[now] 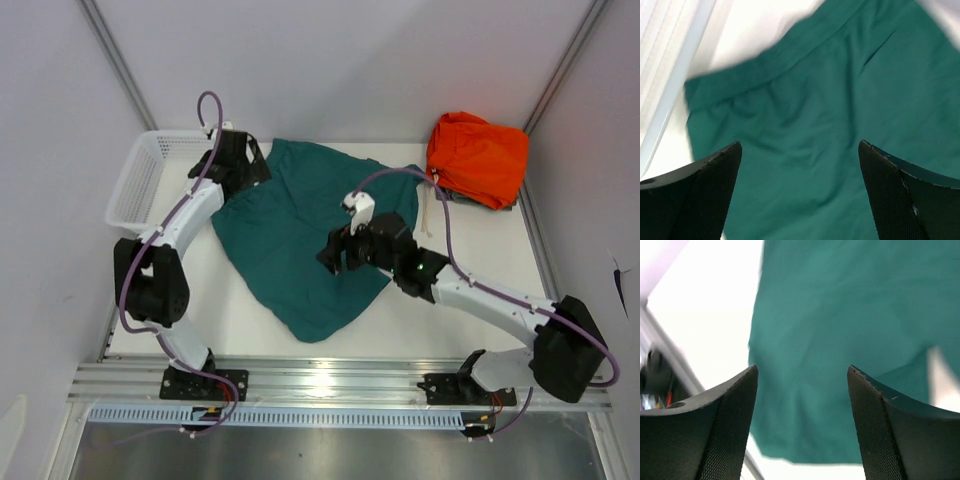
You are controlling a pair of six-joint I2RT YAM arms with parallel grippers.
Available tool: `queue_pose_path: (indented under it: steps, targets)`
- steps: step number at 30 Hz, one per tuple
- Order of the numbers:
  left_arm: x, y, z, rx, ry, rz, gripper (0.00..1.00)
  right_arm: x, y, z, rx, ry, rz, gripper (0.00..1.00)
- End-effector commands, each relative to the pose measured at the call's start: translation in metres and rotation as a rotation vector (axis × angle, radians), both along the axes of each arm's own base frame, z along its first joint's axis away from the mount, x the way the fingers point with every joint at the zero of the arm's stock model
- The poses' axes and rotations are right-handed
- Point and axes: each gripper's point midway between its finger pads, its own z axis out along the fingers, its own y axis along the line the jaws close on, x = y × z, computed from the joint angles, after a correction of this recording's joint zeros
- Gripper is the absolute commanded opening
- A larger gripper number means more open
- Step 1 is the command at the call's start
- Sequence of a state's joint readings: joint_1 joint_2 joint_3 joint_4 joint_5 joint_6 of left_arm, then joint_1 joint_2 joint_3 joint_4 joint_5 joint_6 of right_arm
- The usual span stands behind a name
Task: Fold and stack the shorts
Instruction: Flatten the shorts out, then fold the shorts
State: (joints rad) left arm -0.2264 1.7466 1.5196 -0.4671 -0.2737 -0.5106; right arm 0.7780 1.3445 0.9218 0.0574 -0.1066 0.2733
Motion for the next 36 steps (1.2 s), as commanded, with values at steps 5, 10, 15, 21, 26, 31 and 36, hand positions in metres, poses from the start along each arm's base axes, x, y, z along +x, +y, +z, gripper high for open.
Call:
queue_pose_path:
  steps: [5, 10, 15, 21, 26, 31, 36]
  targets:
    - [-0.071, 0.027, -0.02, 0.079, 0.097, 0.039, 0.99, -0.108, 0.01, -0.044, -0.198, -0.051, 0.208, 0.69]
    - [-0.089, 0.036, -0.027, 0.013, 0.065, 0.072, 0.99, -0.155, 0.023, -0.067, -0.329, -0.072, 0.305, 0.7]
    - [-0.1, 0.048, -0.034, -0.009, 0.062, 0.107, 0.99, -0.18, 0.039, -0.082, -0.429, -0.112, 0.312, 0.73]
    - [-0.103, 0.05, -0.053, -0.051, 0.076, 0.115, 0.99, -0.19, 0.053, -0.108, -0.571, -0.188, 0.211, 0.73]
    - [-0.103, 0.05, -0.055, -0.063, 0.071, 0.114, 0.99, -0.179, 0.074, -0.103, -0.69, -0.319, 0.039, 0.75]
    - [-0.104, 0.054, -0.047, -0.054, 0.045, 0.123, 0.99, -0.172, 0.09, -0.124, -0.782, -0.369, -0.025, 0.75]
    - [-0.102, 0.057, -0.047, -0.061, 0.041, 0.126, 0.99, -0.156, 0.091, -0.13, -0.857, -0.411, -0.113, 0.7]
